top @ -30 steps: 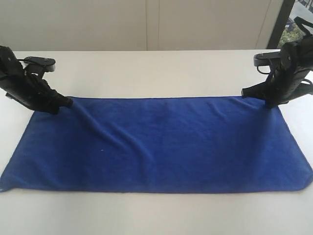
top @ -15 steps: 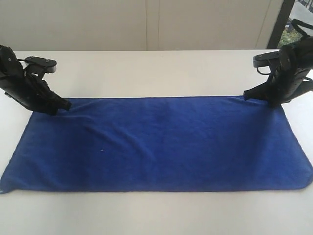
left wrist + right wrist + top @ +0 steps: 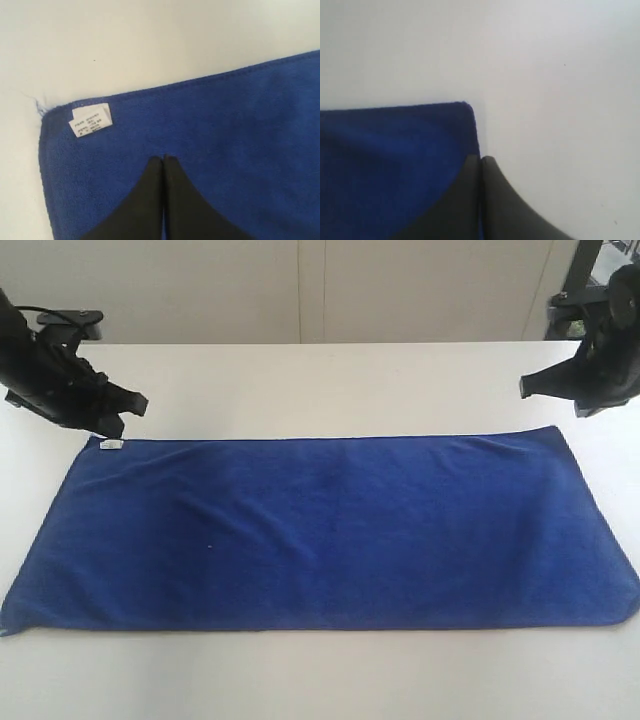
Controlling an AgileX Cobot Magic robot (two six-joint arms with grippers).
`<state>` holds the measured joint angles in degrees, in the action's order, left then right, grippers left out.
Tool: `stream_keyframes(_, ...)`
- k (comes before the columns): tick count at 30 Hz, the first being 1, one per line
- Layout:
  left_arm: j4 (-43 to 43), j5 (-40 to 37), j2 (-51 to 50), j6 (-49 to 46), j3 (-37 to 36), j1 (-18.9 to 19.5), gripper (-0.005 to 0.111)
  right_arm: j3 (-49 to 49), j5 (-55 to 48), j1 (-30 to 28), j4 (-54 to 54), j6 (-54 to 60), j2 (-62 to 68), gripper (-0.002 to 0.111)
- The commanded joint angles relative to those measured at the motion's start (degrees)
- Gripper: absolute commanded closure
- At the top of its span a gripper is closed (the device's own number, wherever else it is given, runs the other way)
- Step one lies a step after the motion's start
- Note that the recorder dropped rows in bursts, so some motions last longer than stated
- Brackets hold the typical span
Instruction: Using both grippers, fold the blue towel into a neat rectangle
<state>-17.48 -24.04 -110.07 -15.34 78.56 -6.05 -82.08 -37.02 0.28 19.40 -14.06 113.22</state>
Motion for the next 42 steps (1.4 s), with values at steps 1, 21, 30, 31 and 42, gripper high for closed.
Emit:
stream_keyframes(1, -0.62, -9.07, 3.67, 0.16, 0.24, 0.07, 0.107, 0.09, -11.21, -0.28, -0.42, -0.28, -3.87, 0.108)
stream_keyframes(21, -0.73, -17.72, 14.69, 1.34, -13.63, 0.17, 0.107, 25.09, -12.14, -0.28, -8.88, 3.51, -18.26, 0.108)
stream_keyframes(30, -4.91, -6.31, 14.68, 1.34, -21.42, 0.06, 0.107, 33.33, -3.56, -0.28, -8.88, 3.40, -18.37, 0.108)
stream_keyframes(31, -4.91, -5.06, 14.68, 1.34, -22.25, 0.06, 0.107, 33.69, -3.44, -0.28, -8.88, 3.40, -18.37, 0.108)
stream_keyframes(42, -5.20, 2.21, 14.68, 1.34, -27.81, 0.06, 0.107, 39.55, -4.76, -0.28, -4.78, 3.51, -18.27, 0.108)
